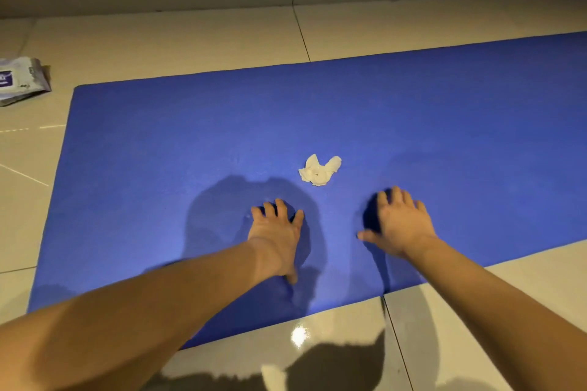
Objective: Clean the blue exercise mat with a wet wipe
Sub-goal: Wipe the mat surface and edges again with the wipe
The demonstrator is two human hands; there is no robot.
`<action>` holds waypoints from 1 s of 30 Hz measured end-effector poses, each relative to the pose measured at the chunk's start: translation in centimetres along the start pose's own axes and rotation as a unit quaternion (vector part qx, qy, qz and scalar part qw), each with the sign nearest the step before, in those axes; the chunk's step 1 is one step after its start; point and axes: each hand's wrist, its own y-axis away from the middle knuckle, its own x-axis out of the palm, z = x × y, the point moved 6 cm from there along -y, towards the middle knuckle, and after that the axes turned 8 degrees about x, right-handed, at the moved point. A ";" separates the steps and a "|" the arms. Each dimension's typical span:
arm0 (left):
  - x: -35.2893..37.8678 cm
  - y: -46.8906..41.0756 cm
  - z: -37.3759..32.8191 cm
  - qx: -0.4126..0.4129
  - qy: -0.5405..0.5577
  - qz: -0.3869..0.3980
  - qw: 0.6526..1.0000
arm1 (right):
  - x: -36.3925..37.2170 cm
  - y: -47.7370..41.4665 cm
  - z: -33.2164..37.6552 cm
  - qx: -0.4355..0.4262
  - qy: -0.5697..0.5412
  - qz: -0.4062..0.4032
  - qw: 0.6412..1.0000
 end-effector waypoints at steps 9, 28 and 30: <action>-4.4 -8.6 -1.9 0.045 0.180 -0.224 0.957 | 2.7 0.5 -0.3 0.030 0.049 0.146 0.988; 2.0 -3.0 4.5 -0.057 0.179 -0.351 0.917 | 2.4 0.8 -0.4 0.020 0.030 0.108 0.993; 1.0 -4.4 3.4 -0.057 0.209 -0.354 0.910 | 2.3 0.8 -0.4 0.021 0.028 0.105 0.994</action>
